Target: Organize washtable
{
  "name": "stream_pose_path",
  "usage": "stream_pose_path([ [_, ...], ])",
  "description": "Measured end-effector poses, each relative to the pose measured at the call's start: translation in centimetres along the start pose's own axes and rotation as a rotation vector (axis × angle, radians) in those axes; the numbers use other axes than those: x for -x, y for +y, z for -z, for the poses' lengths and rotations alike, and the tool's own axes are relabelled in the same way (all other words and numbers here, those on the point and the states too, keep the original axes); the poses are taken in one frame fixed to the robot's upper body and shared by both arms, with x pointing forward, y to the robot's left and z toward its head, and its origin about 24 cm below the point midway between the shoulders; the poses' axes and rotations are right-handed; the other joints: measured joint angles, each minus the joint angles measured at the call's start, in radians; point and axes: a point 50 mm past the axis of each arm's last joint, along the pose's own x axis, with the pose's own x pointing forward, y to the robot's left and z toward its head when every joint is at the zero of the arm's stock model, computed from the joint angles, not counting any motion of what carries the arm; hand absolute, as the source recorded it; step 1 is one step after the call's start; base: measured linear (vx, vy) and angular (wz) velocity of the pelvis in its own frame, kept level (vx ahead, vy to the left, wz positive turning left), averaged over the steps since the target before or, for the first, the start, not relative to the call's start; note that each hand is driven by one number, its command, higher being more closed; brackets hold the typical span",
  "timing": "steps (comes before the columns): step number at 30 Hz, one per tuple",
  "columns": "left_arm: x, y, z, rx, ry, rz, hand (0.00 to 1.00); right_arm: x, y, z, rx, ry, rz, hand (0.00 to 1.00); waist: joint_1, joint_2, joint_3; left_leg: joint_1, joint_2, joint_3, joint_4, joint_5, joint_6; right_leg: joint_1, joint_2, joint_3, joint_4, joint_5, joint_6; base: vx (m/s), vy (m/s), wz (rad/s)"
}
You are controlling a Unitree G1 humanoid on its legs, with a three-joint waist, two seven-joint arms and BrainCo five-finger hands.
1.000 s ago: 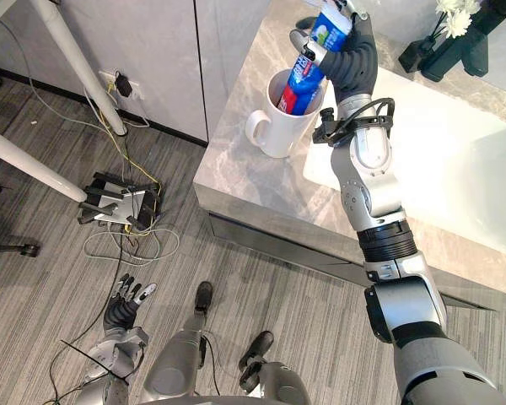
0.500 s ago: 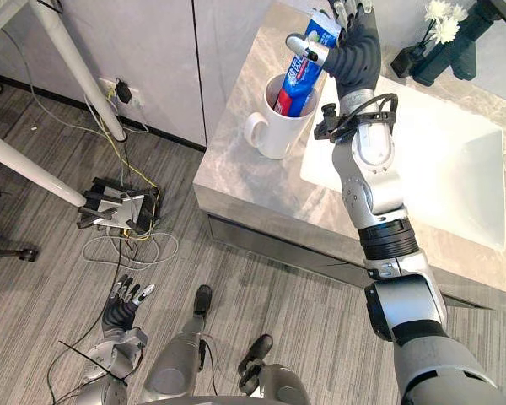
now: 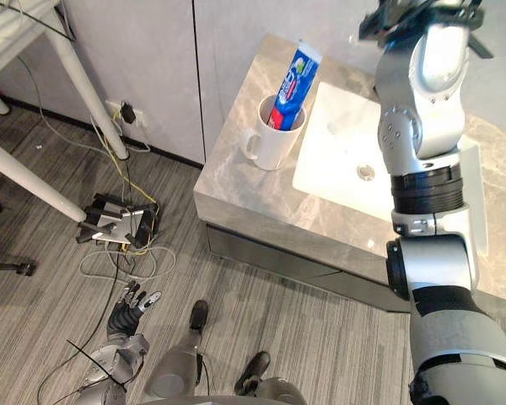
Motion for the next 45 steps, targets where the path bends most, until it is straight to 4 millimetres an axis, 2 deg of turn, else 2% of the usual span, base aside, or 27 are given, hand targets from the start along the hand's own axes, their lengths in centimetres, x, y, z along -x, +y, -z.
stream_pose_path([
  [3, 0.2, 0.2, 0.4, 0.020, 0.008, -0.021, 0.00, -0.6, -2.3, -2.7, -0.002, -0.118, 0.103, 0.00, -0.021, 0.010, -0.032, 0.015, -0.001, 0.013, 0.000, -0.005, -0.005, 0.002, -0.005, 0.004, 0.001, -0.001, 0.000, -0.06, 0.031, -0.11],
  [4, 0.3, 0.2, 0.4, 0.029, 0.007, -0.029, 0.00, -0.2, -3.5, -4.3, -0.002, -0.183, 0.136, 0.00, -0.023, 0.015, -0.047, 0.018, -0.003, 0.021, 0.000, -0.006, -0.004, 0.000, -0.009, 0.013, 0.001, -0.002, -0.002, -0.01, 0.046, -0.15],
  [5, 0.3, 0.3, 0.4, 0.033, 0.006, -0.036, 0.00, 0.1, -4.2, -5.0, 0.010, -0.213, 0.154, 0.00, -0.025, 0.018, -0.053, 0.022, -0.004, 0.027, 0.000, -0.007, -0.002, 0.000, -0.011, 0.019, 0.001, -0.003, -0.003, -0.01, 0.048, -0.22],
  [7, 0.3, 0.8, 0.3, 0.044, 0.000, -0.069, 0.00, 2.2, -6.9, -6.6, 0.078, -0.258, 0.199, 0.00, -0.046, 0.023, -0.084, 0.030, -0.007, 0.040, 0.000, -0.010, 0.001, 0.001, -0.017, 0.030, 0.001, -0.001, 0.000, 0.00, 0.036, -0.17],
  [9, 0.4, 1.7, 0.1, 0.054, -0.008, -0.107, 0.00, 5.6, -10.2, -7.2, 0.155, -0.224, 0.276, 0.00, -0.072, 0.029, -0.109, 0.042, -0.008, 0.056, 0.000, -0.008, 0.005, 0.004, -0.022, 0.047, 0.003, 0.001, 0.003, 0.01, 0.033, -0.21],
  [10, 0.5, 1.8, 0.2, 0.067, -0.007, -0.120, 0.00, 7.9, -12.2, -7.3, 0.207, -0.173, 0.321, 0.00, -0.083, 0.040, -0.121, 0.049, -0.009, 0.066, 0.000, -0.009, 0.006, 0.004, -0.024, 0.055, 0.004, 0.004, 0.004, -0.01, 0.029, -0.23],
  [11, 0.6, 2.0, 0.2, 0.075, -0.011, -0.129, 0.00, 9.0, -13.0, -7.5, 0.225, -0.147, 0.340, 0.00, -0.090, 0.048, -0.127, 0.050, -0.009, 0.069, 0.000, -0.009, 0.006, 0.003, -0.025, 0.058, 0.003, 0.005, 0.005, -0.02, 0.030, -0.21],
  [13, 1.0, 2.5, -0.1, 0.120, -0.033, -0.162, 0.00, 13.2, -15.4, -8.7, 0.303, -0.073, 0.413, 0.00, -0.126, 0.077, -0.144, 0.057, -0.007, 0.084, -0.001, -0.015, 0.002, 0.001, -0.026, 0.076, 0.000, 0.003, 0.010, -0.03, 0.027, -0.23],
  [14, 1.4, 2.9, -0.5, 0.145, -0.065, -0.188, 0.00, 15.6, -16.2, -9.9, 0.356, -0.042, 0.440, 0.00, -0.141, 0.093, -0.154, 0.059, -0.006, 0.089, -0.001, -0.018, -0.001, 0.001, -0.026, 0.080, -0.002, 0.003, 0.011, -0.01, 0.013, -0.22],
  [15, 1.6, 3.2, -0.8, 0.159, -0.081, -0.202, 0.00, 16.8, -16.4, -10.5, 0.383, -0.026, 0.454, 0.00, -0.150, 0.099, -0.159, 0.060, -0.005, 0.093, -0.001, -0.019, -0.002, 0.001, -0.025, 0.082, -0.003, 0.003, 0.011, 0.01, -0.001, -0.18],
  [17, 2.7, 5.1, -2.6, 0.174, -0.173, -0.275, 0.00, 21.0, -16.8, -11.6, 0.435, 0.079, 0.485, 0.00, -0.188, 0.113, -0.179, 0.064, -0.001, 0.106, -0.001, -0.023, -0.008, 0.001, -0.020, 0.087, -0.015, 0.005, 0.012, 0.03, -0.013, -0.28],
  [18, 2.9, 5.5, -3.2, 0.172, -0.203, -0.287, 0.00, 22.1, -16.8, -11.6, 0.438, 0.109, 0.499, 0.00, -0.190, 0.115, -0.184, 0.067, 0.003, 0.109, -0.001, -0.026, -0.011, 0.001, -0.019, 0.091, -0.017, 0.006, 0.013, 0.04, -0.028, -0.42],
  [20, 3.6, 6.2, -6.0, 0.159, -0.336, -0.305, 0.00, 26.9, -16.5, -11.3, 0.416, 0.231, 0.599, 0.00, -0.192, 0.116, -0.196, 0.081, 0.017, 0.131, 0.000, -0.033, -0.021, 0.001, -0.011, 0.107, -0.018, 0.006, 0.012, 0.03, -0.043, -0.35],
  [21, 3.7, 6.2, -6.6, 0.155, -0.367, -0.304, 0.00, 28.1, -16.3, -11.0, 0.403, 0.275, 0.623, 0.00, -0.193, 0.116, -0.198, 0.081, 0.019, 0.132, 0.000, -0.034, -0.021, 0.001, -0.009, 0.107, -0.019, 0.006, 0.012, 0.02, -0.043, -0.13],
  [23, 4.3, 5.7, -8.8, 0.140, -0.470, -0.280, 0.00, 32.2, -14.9, -9.0, 0.292, 0.448, 0.697, 0.00, -0.196, 0.122, -0.201, 0.082, 0.029, 0.134, 0.000, -0.036, -0.025, 0.001, -0.006, 0.108, -0.021, 0.007, 0.012, 0.02, -0.032, -0.04],
  [24, 4.4, 5.6, -9.4, 0.136, -0.495, -0.273, 0.00, 33.1, -14.4, -8.3, 0.256, 0.491, 0.706, 0.00, -0.196, 0.123, -0.201, 0.082, 0.029, 0.135, 0.000, -0.036, -0.025, 0.001, -0.006, 0.108, -0.021, 0.007, 0.012, 0.03, -0.018, -0.01],
  [25, 4.9, 5.4, -10.6, 0.123, -0.552, -0.261, 0.00, 34.8, -13.1, -6.9, 0.174, 0.582, 0.710, 0.00, -0.193, 0.124, -0.200, 0.082, 0.028, 0.135, 0.000, -0.037, -0.025, 0.001, -0.007, 0.108, -0.022, 0.007, 0.011, 0.04, -0.006, 0.01],
  [26, 5.2, 5.3, -11.3, 0.113, -0.584, -0.257, 0.00, 35.6, -12.4, -6.2, 0.130, 0.629, 0.714, 0.00, -0.191, 0.121, -0.198, 0.082, 0.029, 0.135, 0.000, -0.037, -0.025, 0.001, -0.007, 0.108, -0.022, 0.007, 0.011, 0.05, 0.003, 0.01],
  [27, 6.1, 5.2, -13.5, 0.057, -0.680, -0.249, 0.00, 38.2, -10.1, -4.0, -0.008, 0.770, 0.714, 0.00, -0.186, 0.123, -0.190, 0.082, 0.027, 0.135, 0.000, -0.041, -0.025, 0.001, -0.008, 0.109, -0.021, 0.008, 0.010, 0.05, 0.006, 0.01],
  [29, 6.7, 5.0, -15.0, 0.010, -0.745, -0.225, 0.00, 40.2, -8.7, -2.7, -0.091, 0.870, 0.723, 0.00, -0.184, 0.119, -0.189, 0.083, 0.026, 0.135, 0.000, -0.046, -0.022, 0.002, -0.010, 0.109, -0.018, 0.012, 0.013, 0.04, 0.009, 0.02],
  [30, 7.7, 4.4, -17.0, -0.042, -0.838, -0.174, 0.00, 42.5, -7.1, -1.3, -0.177, 0.991, 0.732, 0.00, -0.180, 0.118, -0.185, 0.086, 0.022, 0.134, 0.000, -0.048, -0.019, 0.004, -0.014, 0.107, -0.013, 0.012, 0.012, 0.05, 0.020, 0.05],
  [33, 9.2, 2.9, -19.3, -0.108, -0.966, -0.078, 0.00, 45.1, -4.8, -0.2, -0.263, 1.142, 0.700, 0.00, -0.173, 0.127, -0.167, 0.098, 0.011, 0.131, 0.000, -0.056, -0.015, 0.018, -0.024, 0.104, -0.012, 0.010, 0.014, 0.05, 0.039, 0.06],
  [34, 10.0, 1.8, -20.1, -0.131, -1.029, -0.008, 0.00, 46.4, -3.9, -0.1, -0.294, 1.208, 0.690, 0.00, -0.166, 0.136, -0.159, 0.098, 0.003, 0.131, 0.000, -0.061, -0.012, 0.019, -0.031, 0.104, -0.009, 0.007, 0.016, 0.02, 0.046, 0.03],
  [35, 10.3, 1.2, -20.4, -0.137, -1.049, 0.023, 0.00, 46.9, -3.6, -0.2, -0.305, 1.232, 0.690, 0.00, -0.163, 0.137, -0.156, 0.098, 0.001, 0.130, 0.000, -0.062, -0.010, 0.019, -0.033, 0.103, -0.007, 0.005, 0.013, 0.03, 0.071, 0.07],
  [36, 10.9, -0.1, -20.7, -0.141, -1.091, 0.111, 0.00, 48.2, -3.1, -0.3, -0.317, 1.295, 0.693, 0.00, -0.159, 0.144, -0.146, 0.098, -0.005, 0.128, 0.000, -0.064, -0.007, 0.019, -0.041, 0.100, -0.002, 0.002, 0.016, 0.03, 0.058, 0.08],
  [40, 11.5, -3.2, -20.6, -0.099, -1.102, 0.335, 0.00, 50.6, -1.9, -0.3, -0.337, 1.421, 0.676, 0.00, -0.162, 0.156, -0.117, 0.101, -0.018, 0.110, 0.000, -0.065, -0.004, 0.030, -0.048, 0.081, 0.003, -0.001, 0.020, 0.03, 0.039, 0.13],
  [45, 11.5, -5.9, -19.2, -0.038, -1.022, 0.548, 0.00, 52.0, -1.2, -0.5, -0.322, 1.516, 0.633, 0.00, -0.161, 0.149, -0.106, 0.103, -0.022, 0.101, 0.000, -0.062, 0.002, 0.036, -0.050, 0.075, 0.003, -0.003, 0.026, 0.04, 0.005, 0.06],
])
